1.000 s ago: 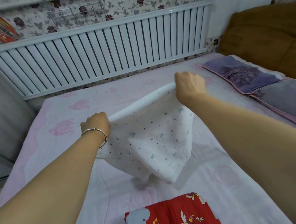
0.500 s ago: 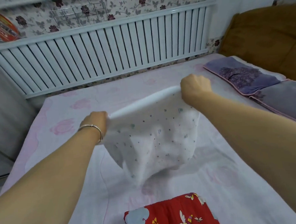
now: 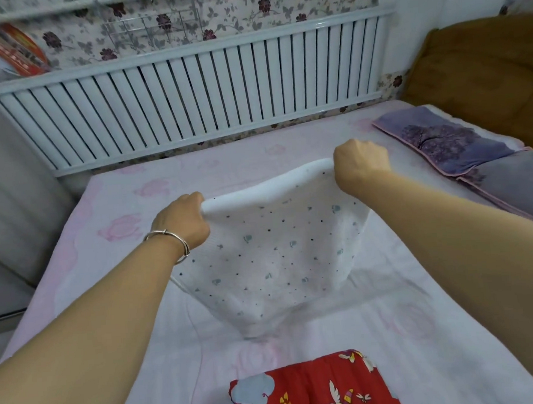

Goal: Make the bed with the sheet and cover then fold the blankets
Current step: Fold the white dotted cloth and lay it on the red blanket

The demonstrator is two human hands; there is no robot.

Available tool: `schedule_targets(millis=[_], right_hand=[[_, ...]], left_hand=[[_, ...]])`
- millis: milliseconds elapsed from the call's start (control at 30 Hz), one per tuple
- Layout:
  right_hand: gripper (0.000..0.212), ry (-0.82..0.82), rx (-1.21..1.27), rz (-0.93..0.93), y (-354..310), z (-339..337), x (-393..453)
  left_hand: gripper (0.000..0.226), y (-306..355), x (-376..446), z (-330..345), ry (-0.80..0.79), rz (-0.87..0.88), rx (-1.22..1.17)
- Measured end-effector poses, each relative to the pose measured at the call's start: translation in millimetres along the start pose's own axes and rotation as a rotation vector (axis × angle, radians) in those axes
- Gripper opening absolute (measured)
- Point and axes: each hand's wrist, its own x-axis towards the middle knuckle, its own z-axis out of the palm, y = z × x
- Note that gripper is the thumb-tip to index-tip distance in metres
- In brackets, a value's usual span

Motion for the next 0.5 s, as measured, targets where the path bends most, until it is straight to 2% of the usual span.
schedule_targets(millis=[167,267,367,433,500], right_hand=[[0.026,-0.163,-0.044,0.008,4.6,-16.3,6.7],[0.027,-0.325,-0.108,-0.071,5.8,-32.2,19.6],[0.032,-0.474,-0.158,-0.100,6.9,-44.7,38.0],[0.039,-0.514,-0.179,-0.099,5.2,-43.7,53.4],[0.039,-0.494,-0.155,-0.091,2.3,-33.3,61.7]], left_hand=[[0.016,9.9,5.6,-25.6,-0.055,0.033,0.044],[0.018,14.8,12.5,-42.5,-0.275,0.042,-0.010],[0.025,14.5,24.5,-63.9,-0.509,-0.029,-0.132],[0.027,11.8,39.6,-71.6,-0.570,-0.065,-0.126],[0.028,10.2,54.2,-69.5,-0.556,-0.067,-0.078]])
